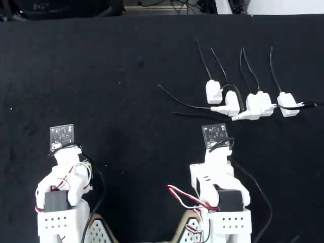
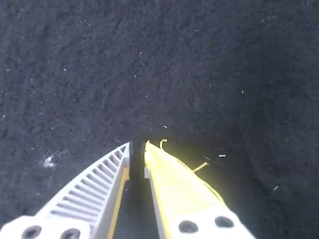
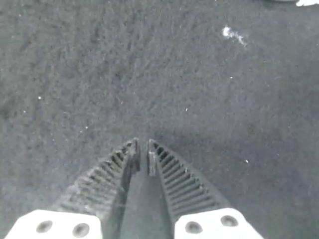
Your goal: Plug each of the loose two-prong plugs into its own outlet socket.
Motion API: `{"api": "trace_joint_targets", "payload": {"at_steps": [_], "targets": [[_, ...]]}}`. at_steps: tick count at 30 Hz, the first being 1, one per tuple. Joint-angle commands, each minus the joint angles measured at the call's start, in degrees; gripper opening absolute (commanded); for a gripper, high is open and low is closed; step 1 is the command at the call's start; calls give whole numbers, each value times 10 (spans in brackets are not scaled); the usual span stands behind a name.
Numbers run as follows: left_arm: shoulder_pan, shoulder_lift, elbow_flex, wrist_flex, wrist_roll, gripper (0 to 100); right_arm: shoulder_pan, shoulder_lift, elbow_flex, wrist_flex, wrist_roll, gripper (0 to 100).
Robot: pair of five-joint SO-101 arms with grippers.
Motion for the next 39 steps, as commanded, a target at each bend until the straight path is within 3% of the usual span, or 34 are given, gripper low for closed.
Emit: {"api": "trace_joint_targets", "payload": {"at_steps": [1,39], "targets": [[14,-4,13,2,-1,63,12,-44,0,-2,-2,11],[10,1,13,2,-1,63,11,-54,0,-1,-1,11]]}}
